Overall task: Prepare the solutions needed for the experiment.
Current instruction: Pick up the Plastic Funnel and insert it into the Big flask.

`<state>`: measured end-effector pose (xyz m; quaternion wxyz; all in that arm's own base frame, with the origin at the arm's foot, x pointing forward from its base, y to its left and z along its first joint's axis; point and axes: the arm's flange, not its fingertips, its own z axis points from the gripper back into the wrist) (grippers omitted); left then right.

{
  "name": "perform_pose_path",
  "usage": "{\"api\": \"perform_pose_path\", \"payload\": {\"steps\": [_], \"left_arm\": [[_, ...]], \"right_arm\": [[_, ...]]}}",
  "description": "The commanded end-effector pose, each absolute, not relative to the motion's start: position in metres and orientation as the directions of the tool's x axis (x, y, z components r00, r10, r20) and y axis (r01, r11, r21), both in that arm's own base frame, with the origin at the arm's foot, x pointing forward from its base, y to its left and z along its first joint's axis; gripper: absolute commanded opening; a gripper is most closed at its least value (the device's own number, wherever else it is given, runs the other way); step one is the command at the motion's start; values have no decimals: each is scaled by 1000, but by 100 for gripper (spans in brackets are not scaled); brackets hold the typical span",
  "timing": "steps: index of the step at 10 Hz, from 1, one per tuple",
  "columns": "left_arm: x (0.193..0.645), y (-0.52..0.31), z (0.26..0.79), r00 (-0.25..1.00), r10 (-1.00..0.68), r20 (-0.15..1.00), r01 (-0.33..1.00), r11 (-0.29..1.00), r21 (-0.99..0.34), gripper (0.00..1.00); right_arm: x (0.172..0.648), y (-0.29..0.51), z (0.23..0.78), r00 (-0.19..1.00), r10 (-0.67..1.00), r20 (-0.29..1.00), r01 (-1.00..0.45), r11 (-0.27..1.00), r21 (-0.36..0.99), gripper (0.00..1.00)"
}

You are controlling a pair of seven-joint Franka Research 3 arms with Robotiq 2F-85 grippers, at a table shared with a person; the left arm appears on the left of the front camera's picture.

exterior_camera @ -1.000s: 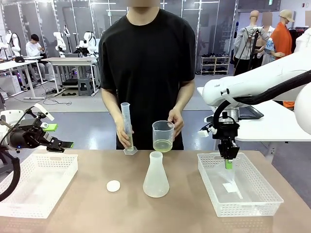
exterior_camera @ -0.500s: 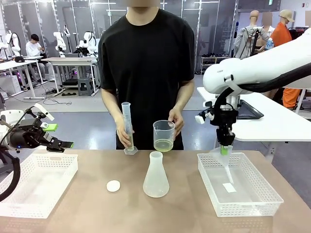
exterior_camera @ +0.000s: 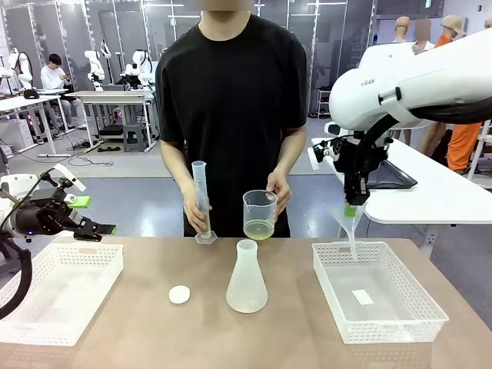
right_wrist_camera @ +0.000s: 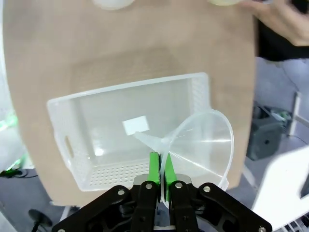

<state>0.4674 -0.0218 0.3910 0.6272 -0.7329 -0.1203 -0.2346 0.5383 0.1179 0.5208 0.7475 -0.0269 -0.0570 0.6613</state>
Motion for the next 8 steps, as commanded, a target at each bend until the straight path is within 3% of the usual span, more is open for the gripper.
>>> {"api": "perform_pose_path", "payload": {"steps": [1,5,8], "left_arm": [[468,-22,392,860,-116,498,473,-187,-861,100],[468,-22,392,860,-116,498,473,-187,-861,100],[468,-22,392,860,-116,498,473,-187,-861,100]], "right_arm": [[501,123,518,189,982,15,-938,185,-294,0],[473,128,531,209,976,55,-883,212,-418,0],[486,128,539,167,985,41,-917,170,-360,0]]}}
